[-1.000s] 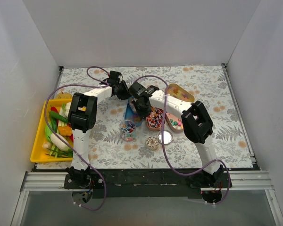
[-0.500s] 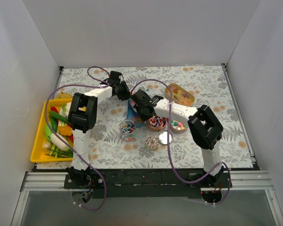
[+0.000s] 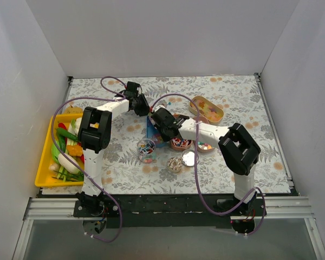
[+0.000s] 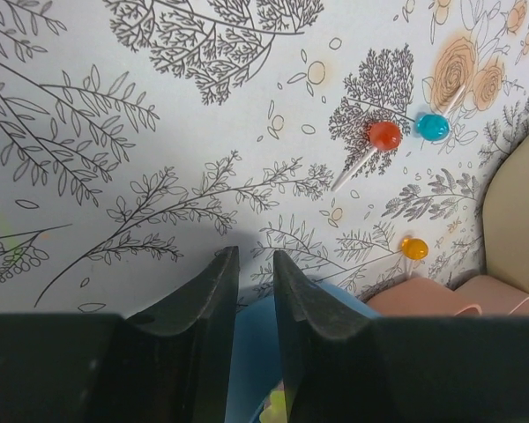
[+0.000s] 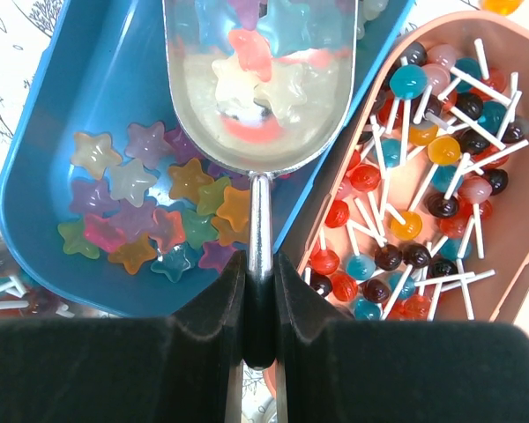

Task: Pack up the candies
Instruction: Scoop the fake candies from the storage box.

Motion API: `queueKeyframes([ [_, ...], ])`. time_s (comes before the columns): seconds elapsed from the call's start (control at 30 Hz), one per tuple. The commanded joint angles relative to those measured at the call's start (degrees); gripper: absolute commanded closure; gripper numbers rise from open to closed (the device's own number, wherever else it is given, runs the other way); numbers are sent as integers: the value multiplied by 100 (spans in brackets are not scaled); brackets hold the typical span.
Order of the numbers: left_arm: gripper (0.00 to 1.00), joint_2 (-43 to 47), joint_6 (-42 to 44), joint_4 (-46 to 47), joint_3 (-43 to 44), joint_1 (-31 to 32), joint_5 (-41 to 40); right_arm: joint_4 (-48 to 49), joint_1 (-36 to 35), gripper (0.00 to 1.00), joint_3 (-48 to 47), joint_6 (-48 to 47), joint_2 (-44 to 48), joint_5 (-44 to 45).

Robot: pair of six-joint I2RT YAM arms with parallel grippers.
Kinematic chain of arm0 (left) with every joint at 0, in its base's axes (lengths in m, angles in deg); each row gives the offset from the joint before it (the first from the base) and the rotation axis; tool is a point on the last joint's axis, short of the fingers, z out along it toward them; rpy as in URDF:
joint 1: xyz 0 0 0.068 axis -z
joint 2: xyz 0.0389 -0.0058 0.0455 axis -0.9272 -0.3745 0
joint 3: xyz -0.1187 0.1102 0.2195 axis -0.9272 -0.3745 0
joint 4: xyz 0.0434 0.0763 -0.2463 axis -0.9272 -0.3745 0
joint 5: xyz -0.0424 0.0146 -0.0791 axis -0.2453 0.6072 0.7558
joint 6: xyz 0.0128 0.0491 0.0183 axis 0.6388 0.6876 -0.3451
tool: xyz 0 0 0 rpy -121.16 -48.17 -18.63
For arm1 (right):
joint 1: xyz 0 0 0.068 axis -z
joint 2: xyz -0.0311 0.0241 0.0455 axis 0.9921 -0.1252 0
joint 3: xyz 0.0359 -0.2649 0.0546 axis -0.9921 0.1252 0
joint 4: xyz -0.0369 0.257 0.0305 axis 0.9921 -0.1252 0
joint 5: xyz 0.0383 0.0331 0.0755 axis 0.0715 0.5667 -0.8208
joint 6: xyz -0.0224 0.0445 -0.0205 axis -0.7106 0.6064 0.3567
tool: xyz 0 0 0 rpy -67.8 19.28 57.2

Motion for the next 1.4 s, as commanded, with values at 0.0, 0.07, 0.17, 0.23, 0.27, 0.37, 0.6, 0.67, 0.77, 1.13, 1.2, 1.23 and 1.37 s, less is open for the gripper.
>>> queueKeyframes([
  [0.0,77,321,149,-508,-12,145,65,-13,-63,99,172,-122,252,95],
  [0.07,77,321,149,-525,14,153,56,-101,-72,99,172,-130,375,104],
  [0.17,77,321,149,-526,23,136,56,-180,-116,99,207,-122,542,86],
  [0.23,77,321,149,-526,23,136,48,-242,-133,99,277,-122,665,77],
  [0.27,77,321,149,-526,15,127,56,-259,-142,99,304,-122,709,69],
  [0.37,77,330,158,-526,15,118,56,-277,-195,99,444,-95,902,51],
  [0.6,77,374,167,-526,-21,101,39,-312,-256,99,550,-8,1210,139],
  [0.67,78,400,175,-526,-38,101,48,-347,-283,99,550,10,1272,148],
  [0.77,78,444,167,-526,-73,101,30,-444,-370,99,594,19,1412,200],
  [1.13,70,830,307,-666,-152,-84,-189,-1279,-705,99,646,370,2423,315],
  [1.2,65,1023,351,-718,-196,-154,-260,-1454,-836,99,664,458,2633,323],
  [1.23,61,1102,377,-754,-196,-172,-303,-1507,-889,99,656,554,2687,323],
  [1.37,39,1507,535,-921,-258,-224,-558,-1859,-1266,99,595,748,2924,376],
])
